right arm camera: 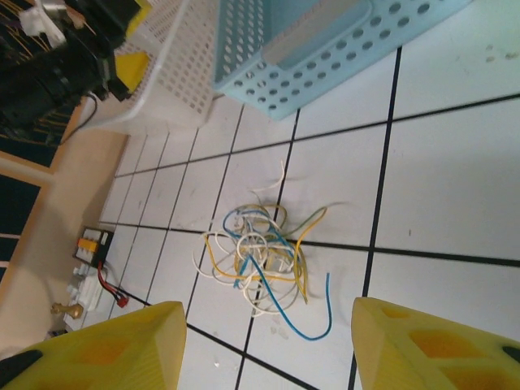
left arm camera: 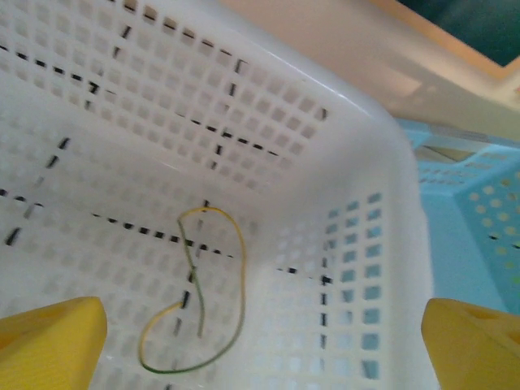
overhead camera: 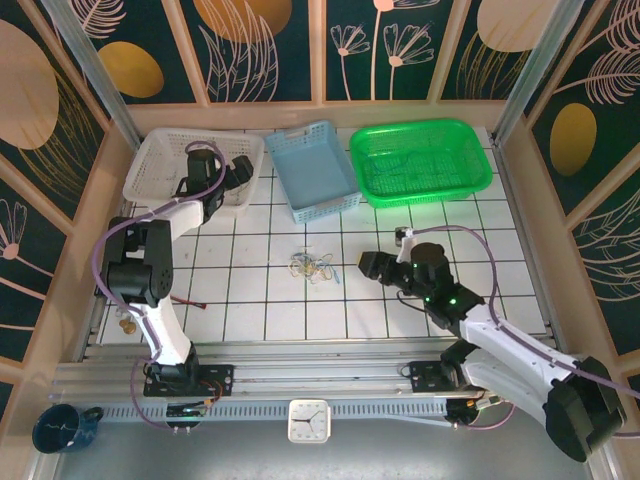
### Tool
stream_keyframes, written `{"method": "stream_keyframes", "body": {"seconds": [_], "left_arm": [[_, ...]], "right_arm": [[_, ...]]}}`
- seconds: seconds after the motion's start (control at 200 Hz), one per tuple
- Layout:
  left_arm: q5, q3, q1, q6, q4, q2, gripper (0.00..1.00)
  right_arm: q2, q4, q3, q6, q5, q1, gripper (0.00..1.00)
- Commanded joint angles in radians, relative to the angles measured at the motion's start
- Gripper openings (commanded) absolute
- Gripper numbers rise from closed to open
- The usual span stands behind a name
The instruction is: Untangle the cables
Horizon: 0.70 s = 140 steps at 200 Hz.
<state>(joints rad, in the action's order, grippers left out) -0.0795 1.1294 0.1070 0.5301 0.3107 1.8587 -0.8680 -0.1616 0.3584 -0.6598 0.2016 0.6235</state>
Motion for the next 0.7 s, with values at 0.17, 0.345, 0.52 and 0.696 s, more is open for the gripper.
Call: {"method": "stream_keyframes", "body": {"seconds": [0.17,0.345,0.52,0.696], "left_arm": [[-0.115,0.001,0.057,0.099,0.097,-0.068,0.99],[-0.119,0.009,0.057,0.104,0.076,-0.135,0.99],[-0.174,-0.029,0.06,0.128,0.061,-0.244,0.99],[-0.213,-0.136,0.097,0.15,0.069,-0.37,0.99]], "right_arm": [[-0.128,-0.076,0.04,0.03,-0.042,0.078,0.57],[-0.223,-0.072,0.058,0.056,-0.078,0.135,0.57],[-0.32,-0.073,0.079,0.082,-0.108,0.179,0.57],[-0.394,-0.088,0.1,0.092,-0.12,0.199,0.56]]}}
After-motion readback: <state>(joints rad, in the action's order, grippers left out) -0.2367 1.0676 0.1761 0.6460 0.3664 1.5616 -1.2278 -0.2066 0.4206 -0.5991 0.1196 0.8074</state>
